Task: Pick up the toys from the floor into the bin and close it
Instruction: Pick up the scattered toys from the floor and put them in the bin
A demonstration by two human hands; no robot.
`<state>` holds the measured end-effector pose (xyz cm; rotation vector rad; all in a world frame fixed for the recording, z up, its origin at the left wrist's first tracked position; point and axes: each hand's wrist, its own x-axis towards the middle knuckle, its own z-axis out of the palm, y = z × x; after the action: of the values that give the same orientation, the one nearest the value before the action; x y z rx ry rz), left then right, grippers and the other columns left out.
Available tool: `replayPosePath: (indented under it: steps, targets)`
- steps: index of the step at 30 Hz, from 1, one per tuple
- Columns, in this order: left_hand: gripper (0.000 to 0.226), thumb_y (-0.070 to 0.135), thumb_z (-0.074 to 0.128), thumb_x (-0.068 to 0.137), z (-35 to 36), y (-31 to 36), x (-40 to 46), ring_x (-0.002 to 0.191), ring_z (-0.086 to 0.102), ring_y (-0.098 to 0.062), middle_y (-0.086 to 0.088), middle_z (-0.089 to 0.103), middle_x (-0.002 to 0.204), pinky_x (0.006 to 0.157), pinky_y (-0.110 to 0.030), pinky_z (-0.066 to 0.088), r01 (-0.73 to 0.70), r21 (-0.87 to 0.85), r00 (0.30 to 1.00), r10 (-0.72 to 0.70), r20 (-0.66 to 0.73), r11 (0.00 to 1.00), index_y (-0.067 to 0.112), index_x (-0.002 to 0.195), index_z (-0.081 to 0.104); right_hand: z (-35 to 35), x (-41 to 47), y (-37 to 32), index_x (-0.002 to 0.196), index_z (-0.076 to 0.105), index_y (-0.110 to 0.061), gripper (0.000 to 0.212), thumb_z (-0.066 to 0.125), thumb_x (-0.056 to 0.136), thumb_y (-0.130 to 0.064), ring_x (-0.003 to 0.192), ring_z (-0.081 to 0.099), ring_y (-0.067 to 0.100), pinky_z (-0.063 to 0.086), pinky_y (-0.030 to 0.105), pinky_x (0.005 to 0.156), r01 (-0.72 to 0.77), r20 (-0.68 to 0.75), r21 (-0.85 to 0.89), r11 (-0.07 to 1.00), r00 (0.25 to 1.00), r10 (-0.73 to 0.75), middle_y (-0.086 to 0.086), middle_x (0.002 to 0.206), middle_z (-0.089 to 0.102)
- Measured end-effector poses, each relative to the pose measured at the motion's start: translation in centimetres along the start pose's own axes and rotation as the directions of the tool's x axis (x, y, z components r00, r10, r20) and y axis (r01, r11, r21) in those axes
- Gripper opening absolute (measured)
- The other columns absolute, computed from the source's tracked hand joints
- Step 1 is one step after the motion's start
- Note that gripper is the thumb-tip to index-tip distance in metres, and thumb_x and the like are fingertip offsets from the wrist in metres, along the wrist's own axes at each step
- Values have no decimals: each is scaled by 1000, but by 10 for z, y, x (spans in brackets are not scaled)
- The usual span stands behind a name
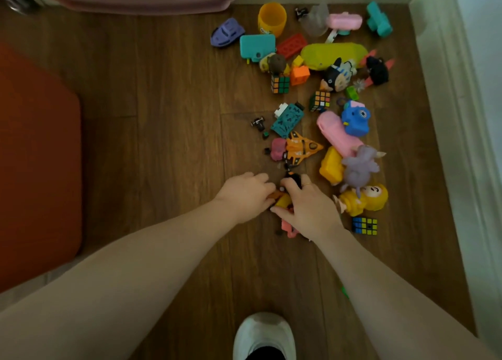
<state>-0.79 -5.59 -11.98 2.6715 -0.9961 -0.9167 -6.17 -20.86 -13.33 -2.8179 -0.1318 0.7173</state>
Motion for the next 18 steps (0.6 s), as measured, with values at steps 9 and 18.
replayPosePath:
  steps: [9,18]
  targets:
    - [32,34,53,90,-5,-34,-51,62,51,-14,4,49,62,56,-29,38,205,-446,968,-249,-42,871,19,61,51,-15,0,-27,92,52,-21,28,63,82,-45,80,51,14,40,29,63,-221,31,539,813,969,243,-1,90,54]
    - [43,44,53,89,-75,-46,-128,66,55,-14,-5,62,69,69,-33,47,136,-796,988,-140,65,590,6,74,66,-79,-1,-117,66,49,-20,27,51,92,-22,56,42,13,35,22,44,-262,262,965,-4,965,-9,0,68,39]
